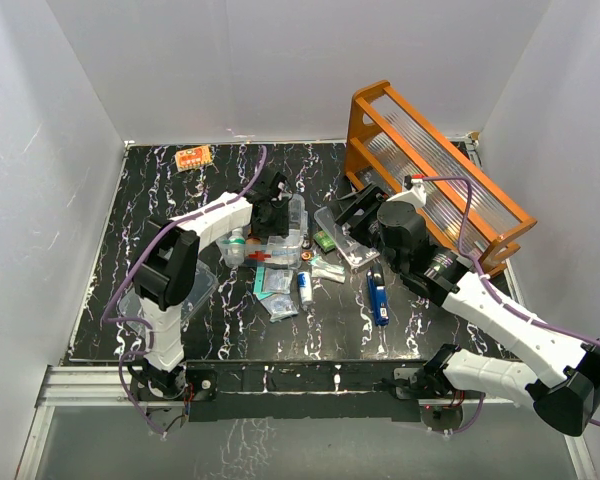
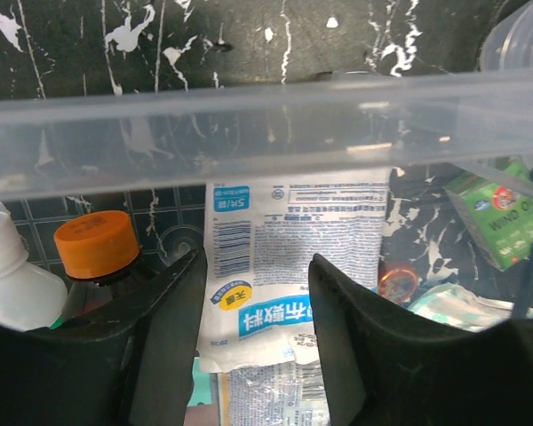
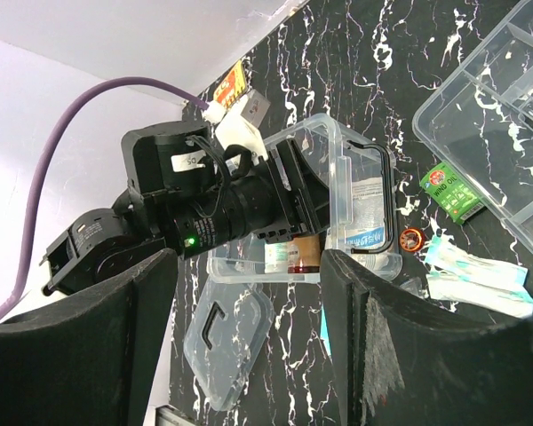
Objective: Organize the medicine kit
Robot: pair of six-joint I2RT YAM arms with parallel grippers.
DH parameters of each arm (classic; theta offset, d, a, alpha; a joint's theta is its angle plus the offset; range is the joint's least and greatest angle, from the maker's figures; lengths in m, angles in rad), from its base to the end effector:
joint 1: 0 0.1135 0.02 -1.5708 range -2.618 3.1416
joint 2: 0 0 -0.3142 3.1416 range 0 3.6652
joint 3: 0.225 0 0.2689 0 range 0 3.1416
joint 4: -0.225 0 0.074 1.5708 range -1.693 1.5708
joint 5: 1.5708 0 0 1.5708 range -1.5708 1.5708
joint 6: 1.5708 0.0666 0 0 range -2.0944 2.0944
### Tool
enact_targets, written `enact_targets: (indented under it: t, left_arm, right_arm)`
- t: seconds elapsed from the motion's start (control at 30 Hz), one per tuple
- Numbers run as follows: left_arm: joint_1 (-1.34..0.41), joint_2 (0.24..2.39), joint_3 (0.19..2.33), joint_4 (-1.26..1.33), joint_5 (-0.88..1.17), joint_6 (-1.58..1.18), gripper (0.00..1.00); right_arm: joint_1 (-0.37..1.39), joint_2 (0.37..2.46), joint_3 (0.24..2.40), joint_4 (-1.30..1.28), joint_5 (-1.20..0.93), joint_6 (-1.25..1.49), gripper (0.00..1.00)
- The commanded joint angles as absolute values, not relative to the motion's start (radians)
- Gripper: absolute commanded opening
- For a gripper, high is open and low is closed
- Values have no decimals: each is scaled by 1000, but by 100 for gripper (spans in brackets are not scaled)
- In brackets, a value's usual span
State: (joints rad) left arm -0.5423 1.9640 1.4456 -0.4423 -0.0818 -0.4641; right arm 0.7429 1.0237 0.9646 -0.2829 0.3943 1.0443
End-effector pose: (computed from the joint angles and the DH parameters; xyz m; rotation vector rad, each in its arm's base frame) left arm 0.4124 -0.2422 0.2109 0.0669 2.5525 -0.2962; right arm 0.2010 0.1499 0.3808 0.5661 1.8923 0.8305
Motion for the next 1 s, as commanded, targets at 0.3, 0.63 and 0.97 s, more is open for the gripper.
enact_targets:
  t: [0.3, 0.63, 0.97]
  left_arm:
    - [-554, 1983, 1445, -549, -146, -458, 33]
    - [-561, 2003, 1450, -576, -136, -434, 20]
    - [-562, 1968, 1484, -618, -138, -396, 20]
  right_arm:
    - [738, 1022, 956, -242, 393, 1028, 62]
    - [738, 1014, 952, -247, 394, 1032, 62]
    - [738, 1013, 951, -250, 393, 1032, 61]
